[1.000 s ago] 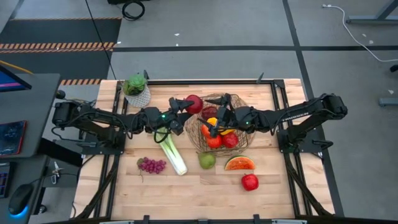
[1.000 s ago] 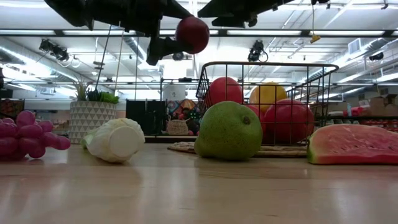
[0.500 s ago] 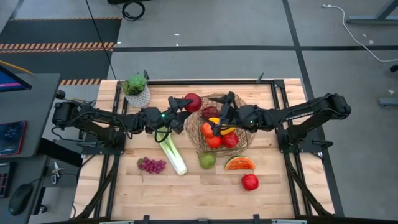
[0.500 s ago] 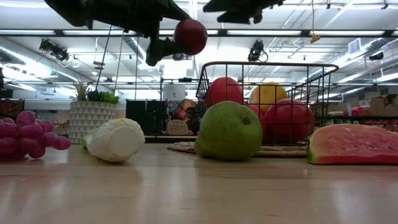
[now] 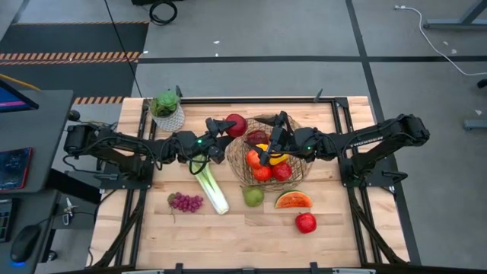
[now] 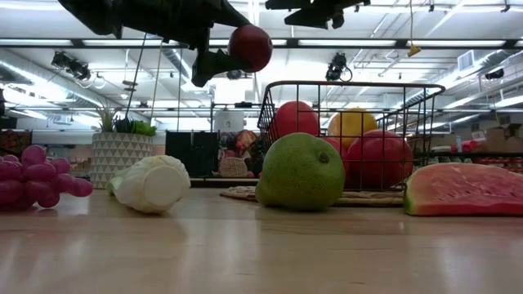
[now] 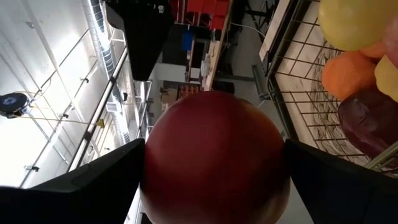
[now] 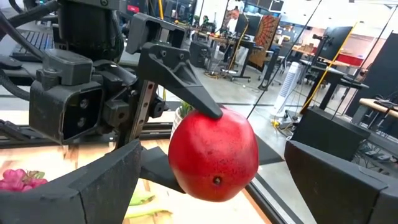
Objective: Build produce basket
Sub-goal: Put the red pomegranate into the brown wire basket
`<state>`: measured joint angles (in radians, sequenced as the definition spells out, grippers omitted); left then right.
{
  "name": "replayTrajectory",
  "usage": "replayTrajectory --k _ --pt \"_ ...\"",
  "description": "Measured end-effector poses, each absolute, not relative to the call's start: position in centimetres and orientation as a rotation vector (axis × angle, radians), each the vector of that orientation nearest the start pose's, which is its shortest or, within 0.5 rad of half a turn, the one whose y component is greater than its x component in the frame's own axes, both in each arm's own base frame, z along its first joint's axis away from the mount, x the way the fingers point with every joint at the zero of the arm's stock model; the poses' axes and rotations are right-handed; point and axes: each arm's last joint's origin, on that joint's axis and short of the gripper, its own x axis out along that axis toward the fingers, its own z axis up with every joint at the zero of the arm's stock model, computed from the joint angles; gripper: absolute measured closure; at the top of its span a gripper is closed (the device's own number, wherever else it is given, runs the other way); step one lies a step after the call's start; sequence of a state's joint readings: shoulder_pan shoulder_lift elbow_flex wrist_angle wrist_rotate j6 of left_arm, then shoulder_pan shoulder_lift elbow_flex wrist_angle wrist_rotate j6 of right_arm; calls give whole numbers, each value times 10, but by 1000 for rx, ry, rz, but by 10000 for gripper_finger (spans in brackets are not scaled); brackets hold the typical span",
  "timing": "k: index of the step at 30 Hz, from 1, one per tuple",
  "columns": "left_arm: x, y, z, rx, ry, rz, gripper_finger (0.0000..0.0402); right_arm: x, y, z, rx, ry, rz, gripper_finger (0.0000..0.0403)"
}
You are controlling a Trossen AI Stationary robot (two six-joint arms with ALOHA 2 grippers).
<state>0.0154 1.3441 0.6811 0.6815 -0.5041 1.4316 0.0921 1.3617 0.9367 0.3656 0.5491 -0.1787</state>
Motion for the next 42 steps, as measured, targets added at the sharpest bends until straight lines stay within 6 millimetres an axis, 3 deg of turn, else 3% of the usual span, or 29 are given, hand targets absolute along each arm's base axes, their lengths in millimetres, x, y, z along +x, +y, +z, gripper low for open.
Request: replayTrajectory --k 30,36,42 --pt "284 18 259 1379 353 440 19 306 11 310 -189 91 -459 3" --pt "284 18 259 1379 353 440 19 306 11 311 -251 95 -435 3" --pt "284 18 259 1379 353 440 19 305 12 312 -189 76 -491 3"
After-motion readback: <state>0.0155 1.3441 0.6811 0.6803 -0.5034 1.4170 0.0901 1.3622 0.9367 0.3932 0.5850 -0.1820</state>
